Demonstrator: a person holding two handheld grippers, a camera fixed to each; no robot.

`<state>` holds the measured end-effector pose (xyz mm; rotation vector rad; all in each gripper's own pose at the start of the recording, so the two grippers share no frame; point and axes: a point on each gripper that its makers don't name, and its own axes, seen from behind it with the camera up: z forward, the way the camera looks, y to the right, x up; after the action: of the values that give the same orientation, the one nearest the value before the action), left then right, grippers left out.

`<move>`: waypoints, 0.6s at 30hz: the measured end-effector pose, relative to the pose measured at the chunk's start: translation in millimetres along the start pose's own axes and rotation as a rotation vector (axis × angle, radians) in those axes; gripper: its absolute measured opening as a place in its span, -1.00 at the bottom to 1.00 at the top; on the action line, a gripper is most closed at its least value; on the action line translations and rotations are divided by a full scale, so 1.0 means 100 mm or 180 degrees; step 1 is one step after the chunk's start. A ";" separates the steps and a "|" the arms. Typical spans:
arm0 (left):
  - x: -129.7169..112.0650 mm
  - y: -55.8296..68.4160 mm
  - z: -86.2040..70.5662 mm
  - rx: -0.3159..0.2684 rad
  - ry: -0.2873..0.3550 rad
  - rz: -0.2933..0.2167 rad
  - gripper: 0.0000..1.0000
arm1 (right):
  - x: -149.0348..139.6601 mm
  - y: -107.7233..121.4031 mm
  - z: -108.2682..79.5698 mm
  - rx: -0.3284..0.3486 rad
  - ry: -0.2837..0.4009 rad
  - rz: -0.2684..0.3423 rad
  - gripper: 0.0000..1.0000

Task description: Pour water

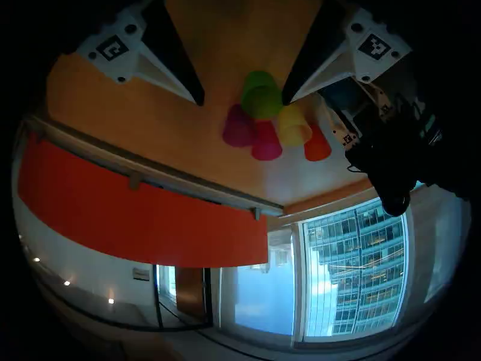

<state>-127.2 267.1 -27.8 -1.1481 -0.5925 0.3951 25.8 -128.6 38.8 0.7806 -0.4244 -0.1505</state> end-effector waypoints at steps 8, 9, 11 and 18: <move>0.00 -0.01 -0.03 0.0044 -0.0024 0.0051 0.63 | -0.04 -0.02 0.04 0.0014 -0.0024 -0.0016 1.00; 0.00 -0.01 -0.04 0.0049 -0.0022 0.0062 0.63 | -0.05 -0.02 0.05 0.0016 -0.0031 -0.0021 1.00; -0.01 -0.01 -0.05 0.0059 -0.0017 0.0083 0.63 | -0.07 -0.03 0.06 0.0020 -0.0046 -0.0031 1.00; 0.04 -0.01 -0.13 0.0086 0.0031 0.0127 0.62 | -0.17 -0.06 0.14 0.0037 -0.0119 -0.0061 1.00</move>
<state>-115.9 259.3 -29.3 -1.1367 -0.5549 0.4302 4.6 -137.5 38.0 0.7944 -0.4536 -0.1809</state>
